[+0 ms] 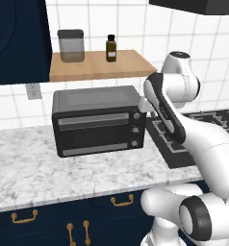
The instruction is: Take a straw from the drawer in front and place it inside the glass cup on the dining counter.
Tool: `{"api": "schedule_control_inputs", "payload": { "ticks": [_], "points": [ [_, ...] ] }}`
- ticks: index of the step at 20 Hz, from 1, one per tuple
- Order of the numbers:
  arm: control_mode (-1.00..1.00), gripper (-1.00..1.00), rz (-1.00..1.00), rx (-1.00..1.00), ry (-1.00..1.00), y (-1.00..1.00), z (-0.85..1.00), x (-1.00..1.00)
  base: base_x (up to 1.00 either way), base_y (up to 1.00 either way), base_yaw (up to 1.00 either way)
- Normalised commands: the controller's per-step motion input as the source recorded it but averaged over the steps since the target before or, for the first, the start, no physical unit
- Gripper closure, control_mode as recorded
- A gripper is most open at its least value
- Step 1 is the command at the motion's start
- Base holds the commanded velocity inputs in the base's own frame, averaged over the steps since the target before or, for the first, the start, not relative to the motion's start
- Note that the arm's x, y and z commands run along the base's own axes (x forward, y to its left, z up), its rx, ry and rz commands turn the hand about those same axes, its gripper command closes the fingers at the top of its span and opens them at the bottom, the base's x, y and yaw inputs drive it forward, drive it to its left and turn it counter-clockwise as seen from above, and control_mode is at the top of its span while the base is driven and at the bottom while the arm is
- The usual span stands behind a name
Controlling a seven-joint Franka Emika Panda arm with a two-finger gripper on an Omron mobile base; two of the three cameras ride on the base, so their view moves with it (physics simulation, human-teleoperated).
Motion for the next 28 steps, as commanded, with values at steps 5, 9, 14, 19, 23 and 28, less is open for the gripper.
{"api": "schedule_control_inputs", "payload": {
  "ticks": [5, 9, 14, 19, 23, 28],
  "points": [
    [1.0, -1.0, 0.0, 0.0, 0.0, 0.0, 0.0, 0.0, -0.08, 0.0, 0.0],
    [1.0, -1.0, 0.0, 0.0, 0.0, 0.0, 0.0, 0.0, -0.91, 0.0, 0.0],
    [1.0, -1.0, 0.0, 0.0, 0.0, 0.0, 0.0, 0.0, -0.13, -0.59, 0.43],
    [1.0, -1.0, 0.0, 0.0, 0.0, 0.0, 0.0, 0.0, 0.0, -0.64, 0.81],
    [1.0, -1.0, 0.0, 0.0, 0.0, 0.0, 0.0, 0.0, 0.0, -0.63, 0.82],
    [1.0, -1.0, 0.0, 0.0, 0.0, 0.0, 0.0, 0.0, -0.03, -0.77, 0.76]
  ]
}}
